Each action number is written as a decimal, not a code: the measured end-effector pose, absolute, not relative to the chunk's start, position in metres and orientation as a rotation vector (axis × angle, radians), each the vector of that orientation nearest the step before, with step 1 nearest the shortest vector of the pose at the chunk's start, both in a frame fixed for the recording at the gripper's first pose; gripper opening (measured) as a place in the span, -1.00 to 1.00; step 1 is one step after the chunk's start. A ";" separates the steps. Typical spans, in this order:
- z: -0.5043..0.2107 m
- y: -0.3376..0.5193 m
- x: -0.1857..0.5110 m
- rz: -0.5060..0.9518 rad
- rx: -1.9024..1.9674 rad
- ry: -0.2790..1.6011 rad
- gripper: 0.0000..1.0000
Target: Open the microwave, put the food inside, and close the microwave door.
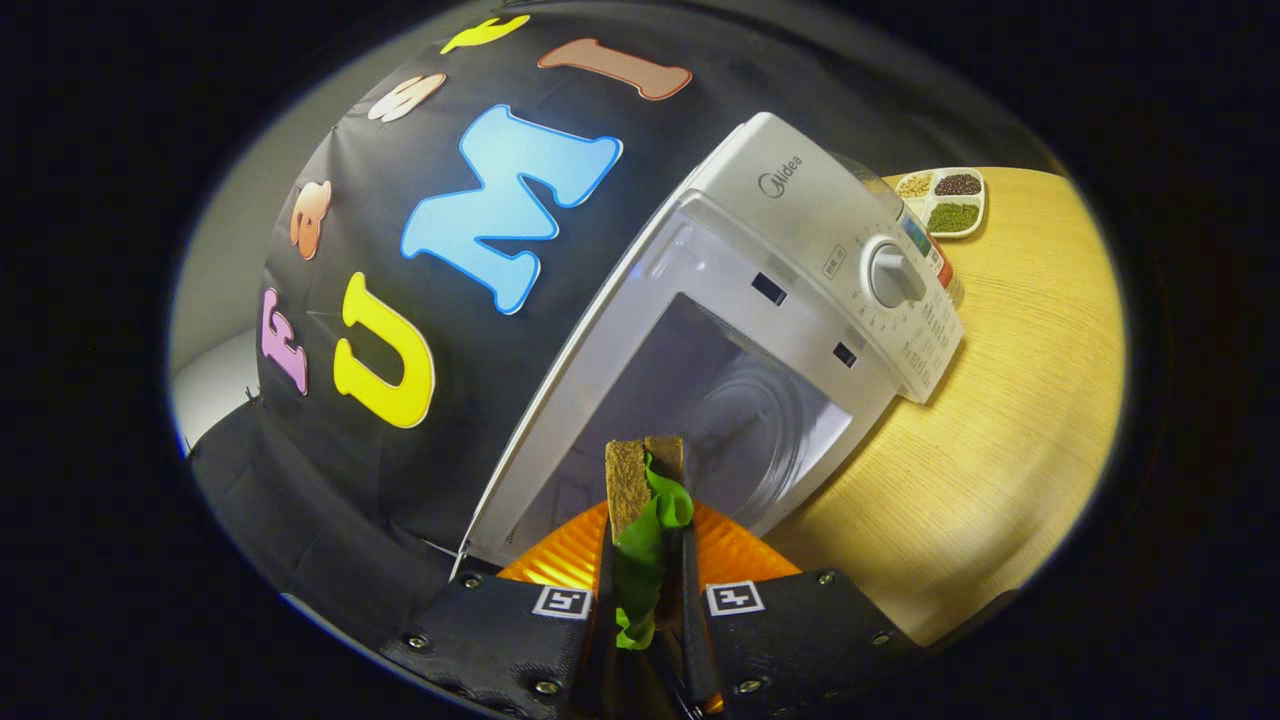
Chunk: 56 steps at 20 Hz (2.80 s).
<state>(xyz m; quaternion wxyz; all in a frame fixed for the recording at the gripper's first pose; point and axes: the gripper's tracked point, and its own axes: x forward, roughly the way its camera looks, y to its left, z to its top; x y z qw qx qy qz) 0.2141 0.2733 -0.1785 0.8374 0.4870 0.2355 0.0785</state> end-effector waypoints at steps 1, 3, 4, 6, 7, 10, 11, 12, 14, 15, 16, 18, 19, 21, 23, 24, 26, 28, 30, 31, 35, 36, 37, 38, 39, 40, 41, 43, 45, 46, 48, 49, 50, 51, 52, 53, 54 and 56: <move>-0.183 0.276 0.223 0.147 1.037 0.489 -0.46; -0.191 0.281 0.237 0.123 1.067 0.479 -0.46; -0.194 0.284 0.243 0.118 1.077 0.470 -0.46; -0.202 0.290 0.255 0.109 1.069 0.451 -0.46; -0.205 0.291 0.263 0.105 1.056 0.432 -0.46; -0.220 0.295 0.278 0.075 1.040 0.434 -0.46; -0.226 0.295 0.282 0.071 1.056 0.443 -0.46; -0.229 0.297 0.286 0.071 1.080 0.453 -0.46; -0.240 0.294 0.292 0.045 1.076 0.473 -0.46; -0.245 0.292 0.292 0.034 1.057 0.486 -0.46; -0.250 0.290 0.292 0.029 1.039 0.500 -0.41; -0.261 0.280 0.288 -0.010 0.959 0.527 -0.22; -0.265 0.276 0.285 -0.019 0.900 0.540 -0.06; -0.258 0.270 0.279 -0.018 0.814 0.518 0.56; -0.256 0.251 0.270 -0.062 0.699 0.515 0.98; -0.251 0.247 0.268 -0.060 0.673 0.511 0.94; -0.241 0.240 0.257 -0.047 0.630 0.516 0.94; -0.229 0.233 0.242 -0.021 0.585 0.512 0.94; -0.214 0.226 0.223 0.009 0.540 0.506 0.95; -0.203 0.223 0.213 0.026 0.527 0.499 0.95; -0.159 0.212 0.170 0.097 0.491 0.458 0.94; -0.149 0.211 0.158 0.123 0.480 0.446 0.94; -0.139 0.210 0.147 0.147 0.459 0.433 0.94; -0.133 0.209 0.135 0.170 0.430 0.428 0.94; -0.125 0.208 0.124 0.194 0.399 0.418 0.94; -0.117 0.208 0.113 0.217 0.370 0.407 0.94; -0.107 0.208 0.102 0.244 0.350 0.394 0.94; -0.088 0.214 0.080 0.299 0.309 0.359 0.94; -0.073 0.225 0.058 0.366 0.265 0.327 0.94; -0.067 0.233 0.045 0.406 0.244 0.315 0.94; -0.057 0.251 0.023 0.475 0.217 0.300 0.94; -0.052 0.261 0.014 0.508 0.213 0.292 0.94; -0.048 0.272 0.005 0.542 0.209 0.284 0.94; -0.045 0.282 -0.003 0.576 0.196 0.275 0.94; -0.043 0.291 -0.011 0.608 0.183 0.268 0.94; -0.039 0.301 -0.019 0.640 0.170 0.260 0.94; -0.036 0.310 -0.026 0.670 0.160 0.250 0.94; -0.027 0.330 -0.040 0.727 0.160 0.232 0.94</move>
